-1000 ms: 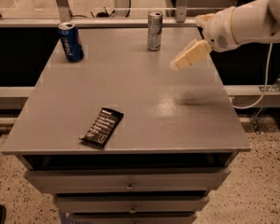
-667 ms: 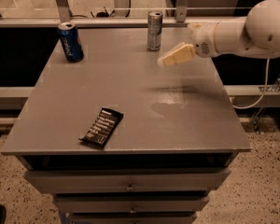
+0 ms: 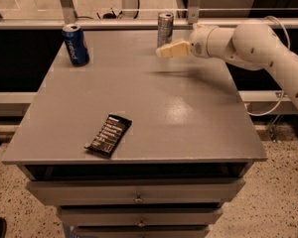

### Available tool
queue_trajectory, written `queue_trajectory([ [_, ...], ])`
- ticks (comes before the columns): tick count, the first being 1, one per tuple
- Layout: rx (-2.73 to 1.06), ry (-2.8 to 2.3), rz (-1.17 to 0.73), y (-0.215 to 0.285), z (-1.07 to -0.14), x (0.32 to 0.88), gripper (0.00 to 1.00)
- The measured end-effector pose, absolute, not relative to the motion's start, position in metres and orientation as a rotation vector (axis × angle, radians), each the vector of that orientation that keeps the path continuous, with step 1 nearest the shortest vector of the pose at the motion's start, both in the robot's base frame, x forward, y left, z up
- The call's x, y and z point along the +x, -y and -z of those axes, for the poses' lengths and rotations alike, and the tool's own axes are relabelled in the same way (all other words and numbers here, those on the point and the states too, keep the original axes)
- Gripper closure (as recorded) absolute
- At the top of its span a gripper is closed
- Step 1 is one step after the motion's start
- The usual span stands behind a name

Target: Move redbull can near pepsi can

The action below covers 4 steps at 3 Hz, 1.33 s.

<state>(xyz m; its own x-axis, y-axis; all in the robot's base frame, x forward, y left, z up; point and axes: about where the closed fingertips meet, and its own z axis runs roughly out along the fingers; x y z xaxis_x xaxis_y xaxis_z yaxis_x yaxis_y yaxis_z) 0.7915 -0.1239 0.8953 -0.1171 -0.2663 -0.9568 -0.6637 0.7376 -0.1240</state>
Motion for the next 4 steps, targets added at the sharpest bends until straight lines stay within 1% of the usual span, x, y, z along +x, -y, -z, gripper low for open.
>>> queue_trajectory([
  [1, -0.692, -1.668, -0.394, 0.121, -0.891, 0.826, 0.00],
  [2, -0.637, -1.636, -0.408, 0.122, -0.893, 0.859, 0.03],
  [3, -0.616, -1.609, -0.448, 0.117, -0.901, 0.870, 0.26],
  [4, -0.615, -1.546, -0.538, 0.104, -0.915, 0.869, 0.49],
])
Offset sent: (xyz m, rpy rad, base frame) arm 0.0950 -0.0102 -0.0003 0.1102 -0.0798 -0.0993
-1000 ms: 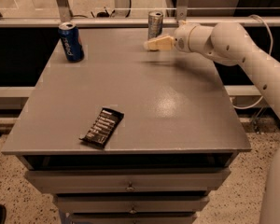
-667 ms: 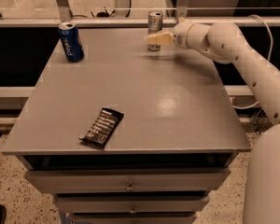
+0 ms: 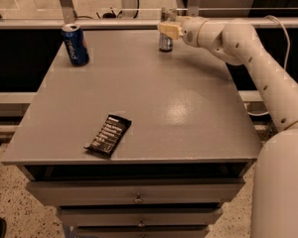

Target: Move redbull can near pepsi can

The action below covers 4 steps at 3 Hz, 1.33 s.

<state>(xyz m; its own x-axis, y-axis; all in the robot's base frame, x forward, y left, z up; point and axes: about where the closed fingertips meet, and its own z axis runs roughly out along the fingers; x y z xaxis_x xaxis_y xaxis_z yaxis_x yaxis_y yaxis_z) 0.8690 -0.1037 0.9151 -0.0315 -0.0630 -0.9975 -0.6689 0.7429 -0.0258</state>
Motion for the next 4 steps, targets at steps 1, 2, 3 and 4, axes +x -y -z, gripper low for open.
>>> queue_trajectory([
  [1, -0.633, -1.479, -0.658, 0.076, -0.932, 0.860, 0.72],
  [2, -0.656, -1.413, -0.760, 0.052, -0.952, 0.844, 0.96],
  [3, -0.715, -1.372, -0.803, 0.013, -0.977, 0.818, 1.00],
  [4, -0.788, -1.461, -0.757, -0.022, -0.973, 0.796, 1.00],
])
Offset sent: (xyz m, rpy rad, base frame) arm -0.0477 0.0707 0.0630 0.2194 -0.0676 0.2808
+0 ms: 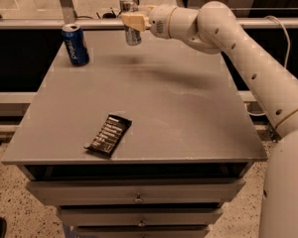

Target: Move redbull can near pepsi can

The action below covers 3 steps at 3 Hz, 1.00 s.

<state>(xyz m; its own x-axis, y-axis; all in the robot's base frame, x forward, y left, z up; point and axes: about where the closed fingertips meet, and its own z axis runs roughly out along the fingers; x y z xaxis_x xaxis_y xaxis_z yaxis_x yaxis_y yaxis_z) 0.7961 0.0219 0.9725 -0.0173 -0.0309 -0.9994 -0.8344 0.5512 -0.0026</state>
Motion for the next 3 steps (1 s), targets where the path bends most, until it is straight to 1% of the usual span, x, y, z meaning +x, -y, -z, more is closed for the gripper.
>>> queue_trajectory([
  [1, -0.836, -1.548, -0.724, -0.056, -0.957, 0.780, 1.00],
  [3, -0.813, -1.532, -0.713, -0.101, -0.949, 0.771, 1.00],
])
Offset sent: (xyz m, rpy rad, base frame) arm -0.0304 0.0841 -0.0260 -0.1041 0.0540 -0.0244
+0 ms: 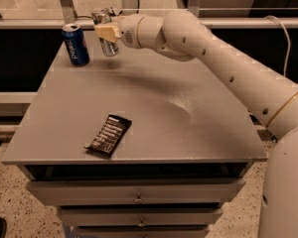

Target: Move redbull can near pepsi can

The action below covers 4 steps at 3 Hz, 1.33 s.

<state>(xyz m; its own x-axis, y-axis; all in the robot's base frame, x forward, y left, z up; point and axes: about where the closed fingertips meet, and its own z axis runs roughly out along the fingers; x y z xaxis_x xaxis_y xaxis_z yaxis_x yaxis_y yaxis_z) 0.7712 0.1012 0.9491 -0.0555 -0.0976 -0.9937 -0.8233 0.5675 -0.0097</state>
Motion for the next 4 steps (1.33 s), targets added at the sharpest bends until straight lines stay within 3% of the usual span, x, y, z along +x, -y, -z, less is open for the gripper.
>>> queue_trajectory([
  [1, -0.800, -1.507, -0.725, -0.114, -0.950, 0.768, 1.00],
  [4, -0.817, -1.430, -0.765, -0.159, -0.926, 0.761, 0.29],
])
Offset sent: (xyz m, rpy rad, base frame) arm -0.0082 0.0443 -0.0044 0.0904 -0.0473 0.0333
